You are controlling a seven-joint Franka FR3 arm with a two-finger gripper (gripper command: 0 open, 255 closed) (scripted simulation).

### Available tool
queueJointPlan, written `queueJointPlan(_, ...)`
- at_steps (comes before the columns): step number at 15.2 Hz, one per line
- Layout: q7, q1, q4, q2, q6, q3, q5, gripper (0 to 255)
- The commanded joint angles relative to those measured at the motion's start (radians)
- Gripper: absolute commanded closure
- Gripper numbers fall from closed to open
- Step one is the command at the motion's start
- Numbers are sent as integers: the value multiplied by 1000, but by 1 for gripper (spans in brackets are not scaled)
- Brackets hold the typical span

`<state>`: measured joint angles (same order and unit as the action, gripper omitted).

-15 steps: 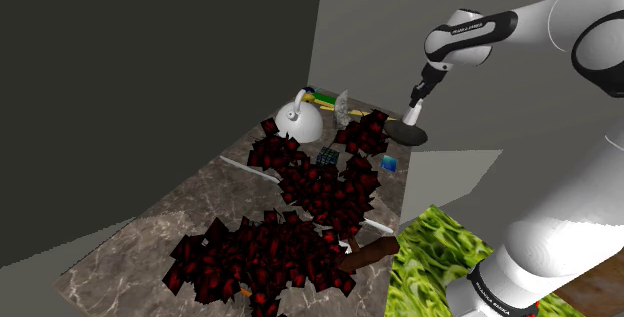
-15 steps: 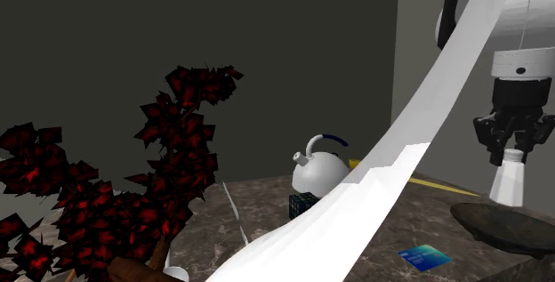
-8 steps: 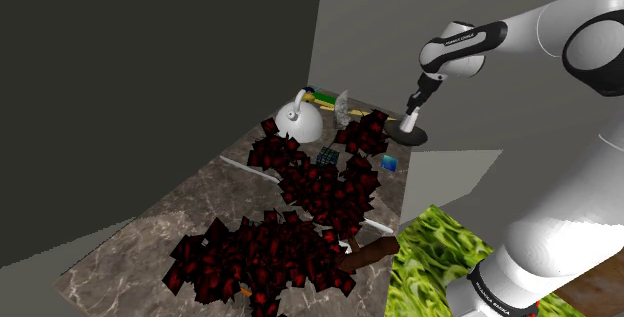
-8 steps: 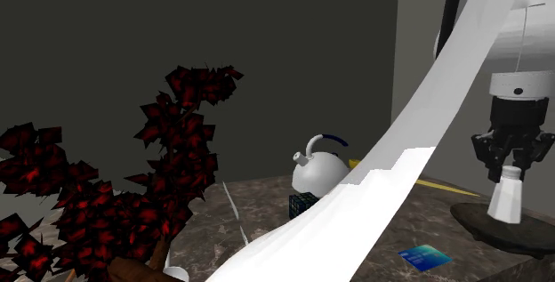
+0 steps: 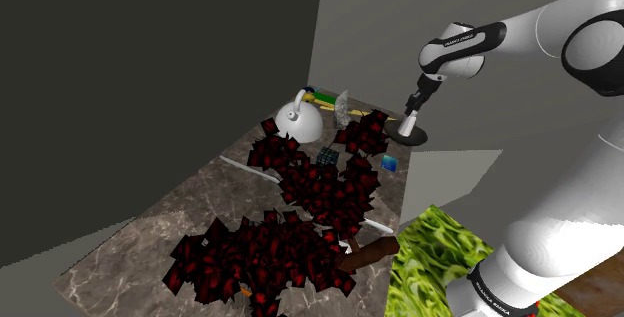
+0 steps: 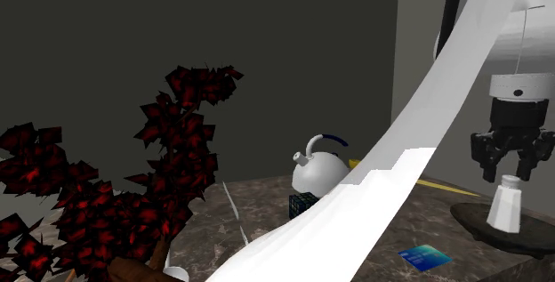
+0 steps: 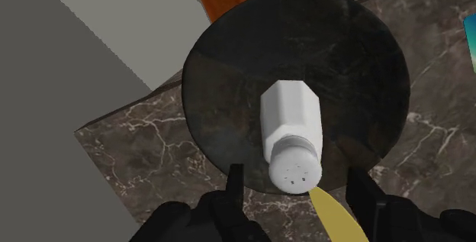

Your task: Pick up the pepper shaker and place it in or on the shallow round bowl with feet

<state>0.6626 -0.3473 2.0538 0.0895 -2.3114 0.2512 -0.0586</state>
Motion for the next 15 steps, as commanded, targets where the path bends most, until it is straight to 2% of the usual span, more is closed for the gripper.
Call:
queueJointPlan(1,0,0,0,0,0,0,0,0)
queueJointPlan(5,0,0,0,0,0,0,0,0)
queueJointPlan(9,-18,3,-43,-72,112,2,27,0)
queueJointPlan(15,-18,3,-43,-72,112,1,27,0)
